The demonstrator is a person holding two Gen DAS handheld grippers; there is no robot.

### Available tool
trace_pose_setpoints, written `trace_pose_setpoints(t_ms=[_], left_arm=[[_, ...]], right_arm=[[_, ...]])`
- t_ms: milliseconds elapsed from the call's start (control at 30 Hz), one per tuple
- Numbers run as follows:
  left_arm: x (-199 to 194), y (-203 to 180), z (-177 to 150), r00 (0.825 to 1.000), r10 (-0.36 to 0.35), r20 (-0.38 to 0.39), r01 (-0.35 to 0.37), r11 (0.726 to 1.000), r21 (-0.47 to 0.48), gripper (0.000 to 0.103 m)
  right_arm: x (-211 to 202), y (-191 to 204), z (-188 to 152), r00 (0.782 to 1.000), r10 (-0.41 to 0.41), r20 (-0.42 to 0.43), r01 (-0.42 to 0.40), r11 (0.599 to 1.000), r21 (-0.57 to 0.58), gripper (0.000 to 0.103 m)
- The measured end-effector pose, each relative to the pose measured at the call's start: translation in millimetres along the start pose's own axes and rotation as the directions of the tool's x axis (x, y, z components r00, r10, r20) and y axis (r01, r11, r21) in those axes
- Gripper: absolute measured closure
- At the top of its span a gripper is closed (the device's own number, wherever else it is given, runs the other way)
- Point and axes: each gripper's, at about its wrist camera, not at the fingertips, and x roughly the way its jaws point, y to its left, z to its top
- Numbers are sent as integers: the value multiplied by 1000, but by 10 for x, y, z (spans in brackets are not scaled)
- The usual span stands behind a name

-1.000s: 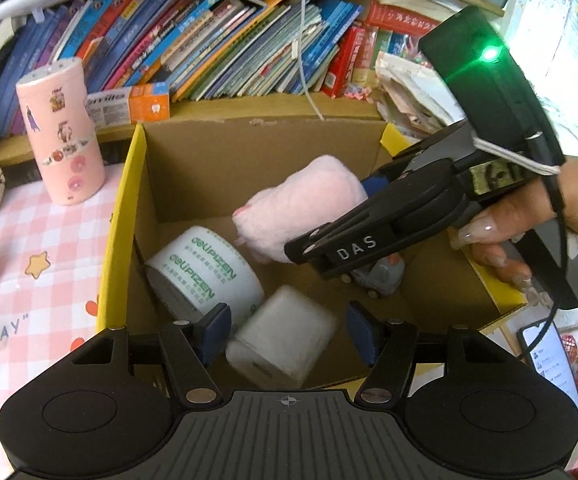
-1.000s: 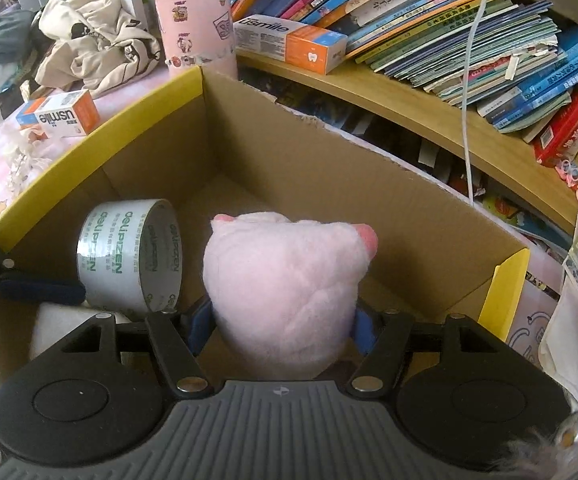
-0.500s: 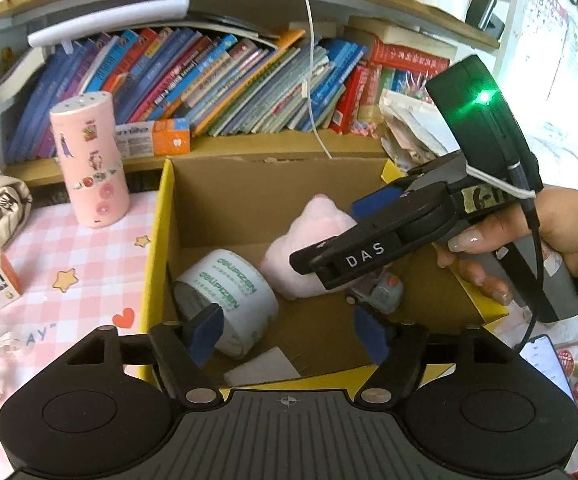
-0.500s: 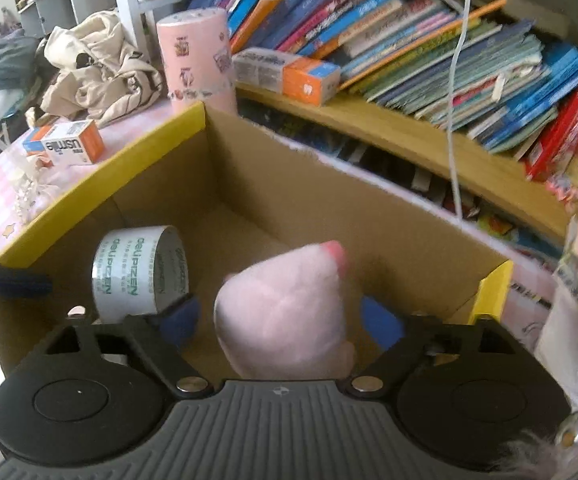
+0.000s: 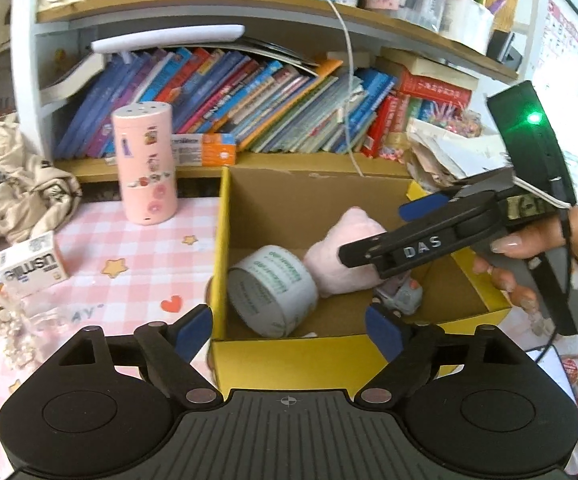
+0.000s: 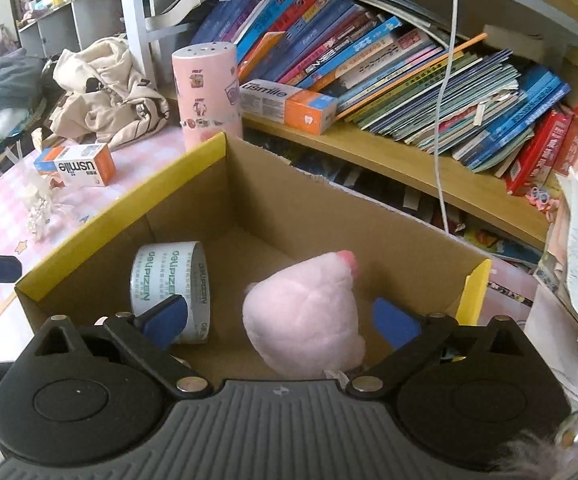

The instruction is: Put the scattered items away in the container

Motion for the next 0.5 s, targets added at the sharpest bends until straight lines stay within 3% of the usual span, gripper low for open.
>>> trace_pose_setpoints(t_ms=[500], left_arm=[[-285, 221, -116, 995, 7, 95, -8, 1000, 7, 12]], right_arm=[[-441, 293, -120, 991, -93, 101, 79, 987, 139, 2]])
